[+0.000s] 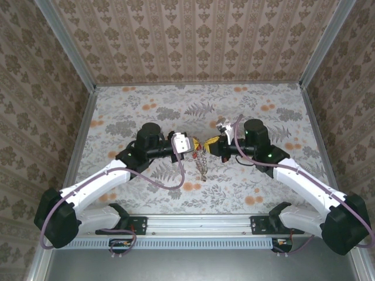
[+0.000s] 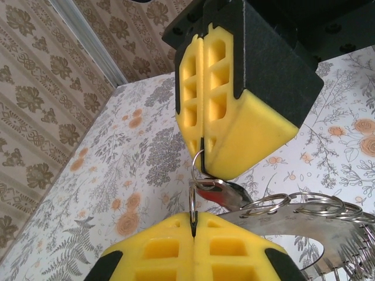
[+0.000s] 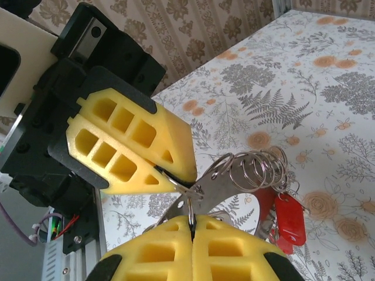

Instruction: Put the keys on the keyring

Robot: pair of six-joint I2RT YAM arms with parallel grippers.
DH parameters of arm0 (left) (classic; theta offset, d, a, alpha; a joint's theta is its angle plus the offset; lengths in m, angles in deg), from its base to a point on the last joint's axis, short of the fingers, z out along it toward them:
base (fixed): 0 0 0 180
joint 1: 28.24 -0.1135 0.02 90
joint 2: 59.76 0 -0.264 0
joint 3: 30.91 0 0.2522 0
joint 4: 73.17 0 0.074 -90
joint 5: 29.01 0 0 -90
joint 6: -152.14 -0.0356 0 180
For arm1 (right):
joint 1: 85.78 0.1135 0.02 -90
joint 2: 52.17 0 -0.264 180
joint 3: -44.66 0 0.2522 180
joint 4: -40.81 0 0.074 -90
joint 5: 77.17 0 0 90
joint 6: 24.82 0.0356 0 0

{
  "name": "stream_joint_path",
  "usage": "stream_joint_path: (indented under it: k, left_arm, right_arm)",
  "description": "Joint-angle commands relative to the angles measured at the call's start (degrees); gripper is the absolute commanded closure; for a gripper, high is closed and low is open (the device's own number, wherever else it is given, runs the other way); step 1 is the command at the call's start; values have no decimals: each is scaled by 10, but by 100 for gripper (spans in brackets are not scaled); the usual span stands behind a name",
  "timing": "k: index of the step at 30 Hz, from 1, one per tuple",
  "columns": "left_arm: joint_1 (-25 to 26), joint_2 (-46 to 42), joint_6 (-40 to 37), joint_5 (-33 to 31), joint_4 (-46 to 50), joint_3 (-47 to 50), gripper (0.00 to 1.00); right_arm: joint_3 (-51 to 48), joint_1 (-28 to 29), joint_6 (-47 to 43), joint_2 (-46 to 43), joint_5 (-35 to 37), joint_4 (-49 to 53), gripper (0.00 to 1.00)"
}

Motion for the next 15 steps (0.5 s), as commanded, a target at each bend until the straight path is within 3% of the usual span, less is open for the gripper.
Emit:
stream_joint_path:
  k: [1,15]
  left_arm:
    - [-3,4,11,0,3,-27,100]
    - [-3,2,17,-6,-11,-25,100]
  right_arm:
    - [29,9,-4,7,9,11,100]
    - [54,20,2,27,50,37,100]
